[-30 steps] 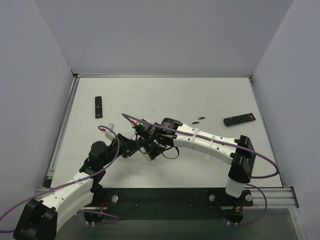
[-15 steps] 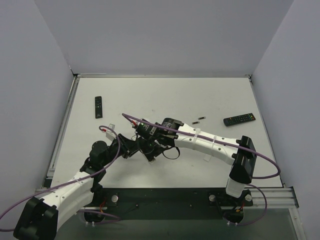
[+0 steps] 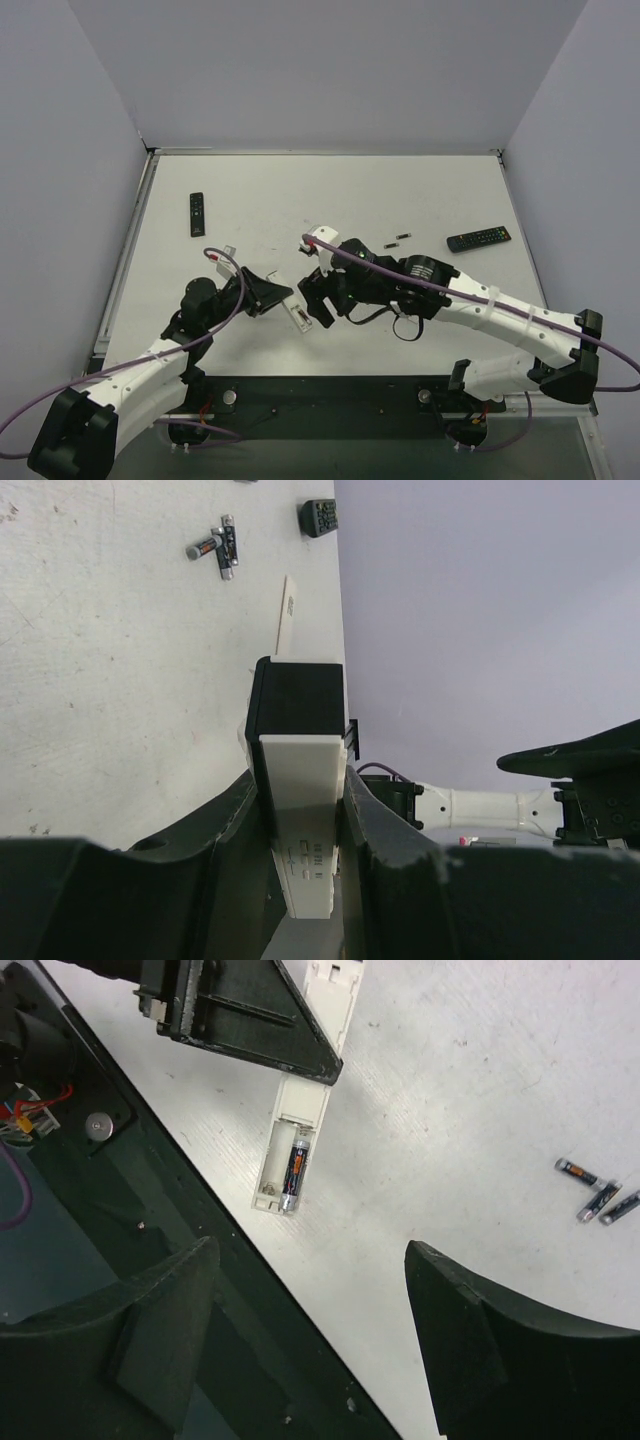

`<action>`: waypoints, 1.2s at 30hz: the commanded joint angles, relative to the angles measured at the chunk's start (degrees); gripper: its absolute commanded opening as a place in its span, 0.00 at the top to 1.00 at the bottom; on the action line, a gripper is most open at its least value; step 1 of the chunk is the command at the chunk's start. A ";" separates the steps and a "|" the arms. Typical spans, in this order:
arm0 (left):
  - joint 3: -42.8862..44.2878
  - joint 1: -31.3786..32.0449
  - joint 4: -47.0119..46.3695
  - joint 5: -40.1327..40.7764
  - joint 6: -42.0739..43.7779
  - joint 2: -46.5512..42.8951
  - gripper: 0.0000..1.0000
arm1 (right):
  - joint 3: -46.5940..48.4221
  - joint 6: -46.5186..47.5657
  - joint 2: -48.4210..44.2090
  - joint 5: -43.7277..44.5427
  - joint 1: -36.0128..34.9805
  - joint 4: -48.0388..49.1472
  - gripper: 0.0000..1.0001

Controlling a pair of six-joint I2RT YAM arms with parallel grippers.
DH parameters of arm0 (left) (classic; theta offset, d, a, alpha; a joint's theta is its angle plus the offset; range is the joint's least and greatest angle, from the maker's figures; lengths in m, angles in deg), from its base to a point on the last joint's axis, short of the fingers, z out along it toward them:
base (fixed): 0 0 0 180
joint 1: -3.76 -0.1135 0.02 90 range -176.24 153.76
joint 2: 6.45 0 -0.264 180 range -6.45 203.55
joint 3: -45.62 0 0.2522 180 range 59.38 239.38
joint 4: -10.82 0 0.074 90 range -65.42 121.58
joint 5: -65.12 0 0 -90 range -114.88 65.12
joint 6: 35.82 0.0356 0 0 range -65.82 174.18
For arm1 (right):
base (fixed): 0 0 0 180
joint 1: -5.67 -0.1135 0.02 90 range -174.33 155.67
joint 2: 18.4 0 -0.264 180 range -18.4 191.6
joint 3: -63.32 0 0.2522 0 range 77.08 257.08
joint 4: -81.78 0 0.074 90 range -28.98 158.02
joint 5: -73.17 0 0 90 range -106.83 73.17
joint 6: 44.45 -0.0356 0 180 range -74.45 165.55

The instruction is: Load the batteries into the remote control

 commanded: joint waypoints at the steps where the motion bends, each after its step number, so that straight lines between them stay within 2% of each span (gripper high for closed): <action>1: 3.75 -0.11 -4.16 -4.64 1.32 0.70 1.00 | -5.84 7.52 -5.91 -1.18 -0.23 10.86 0.30; 3: 4.45 -0.11 -5.04 -5.97 1.58 1.40 1.00 | -9.08 9.89 -8.54 -2.22 -0.14 14.54 0.29; 5: 5.59 -0.11 -5.48 -7.55 1.93 1.84 1.00 | -11.64 17.51 -10.04 -4.94 -0.14 17.88 0.30; 8: 6.91 -0.11 -5.74 -9.31 2.37 2.37 1.00 | -16.74 23.87 -12.68 -7.06 -0.23 21.06 0.31; 11: 8.14 -0.03 -6.44 -11.15 2.37 2.90 1.00 | -18.16 27.74 -14.00 -11.89 -0.23 20.54 0.32; 14: 9.10 -0.03 -6.62 -12.74 2.28 3.25 1.00 | -19.38 31.51 -14.97 -16.63 -0.14 21.07 0.37; 17: 9.46 -0.03 -6.62 -13.53 2.02 3.43 1.00 | -19.83 34.85 -15.06 -21.02 -0.05 21.33 0.45; 18: 9.63 -0.03 -6.62 -13.70 1.85 3.51 1.00 | -19.91 35.56 -14.80 -21.91 -0.14 21.51 0.51; 23: 10.34 0.06 -6.80 -15.29 1.23 3.87 1.00 | -19.57 39.70 -13.57 -25.78 -0.05 21.33 0.55; 26: 10.60 0.15 -6.80 -15.99 0.88 3.69 1.00 | -19.04 42.68 -12.69 -27.45 0.03 20.63 0.60; 27: 10.60 0.15 -6.80 -16.08 0.79 3.60 1.00 | -18.95 43.30 -12.25 -28.07 0.03 20.54 0.65; 36: 10.69 0.41 -7.15 -17.22 0.09 3.43 1.00 | -17.72 46.82 -10.23 -28.60 0.03 19.93 0.67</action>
